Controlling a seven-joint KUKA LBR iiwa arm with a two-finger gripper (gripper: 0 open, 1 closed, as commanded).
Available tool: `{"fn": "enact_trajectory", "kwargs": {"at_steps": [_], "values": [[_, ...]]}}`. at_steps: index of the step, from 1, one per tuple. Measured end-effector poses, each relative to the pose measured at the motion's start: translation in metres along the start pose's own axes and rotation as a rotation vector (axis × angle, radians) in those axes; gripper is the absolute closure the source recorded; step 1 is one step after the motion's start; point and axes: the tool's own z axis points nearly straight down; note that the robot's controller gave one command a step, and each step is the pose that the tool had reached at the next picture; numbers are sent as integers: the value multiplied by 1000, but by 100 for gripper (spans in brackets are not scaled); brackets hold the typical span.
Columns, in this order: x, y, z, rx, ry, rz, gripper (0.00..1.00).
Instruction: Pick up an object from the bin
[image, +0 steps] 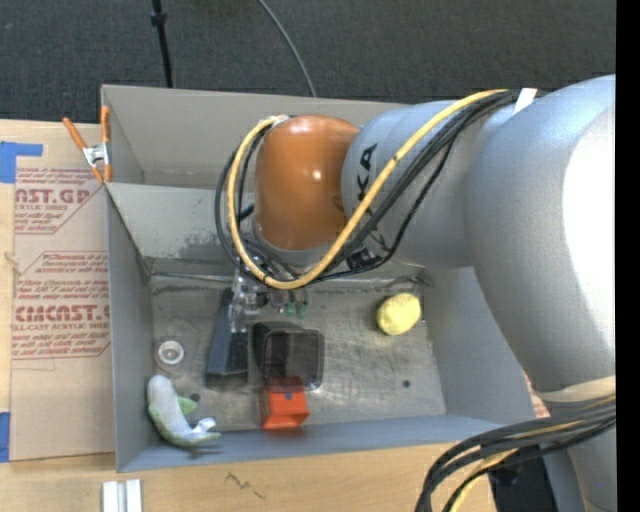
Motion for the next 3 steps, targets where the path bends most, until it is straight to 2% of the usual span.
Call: {"fn": "enact_trajectory", "kwargs": {"at_steps": [1, 2, 3], "values": [[-18, 9, 33, -29, -50, -38, 100], [-15, 7, 38, -22, -41, -40, 100], [17, 9, 28, -6, -16, -131, 100]]}}
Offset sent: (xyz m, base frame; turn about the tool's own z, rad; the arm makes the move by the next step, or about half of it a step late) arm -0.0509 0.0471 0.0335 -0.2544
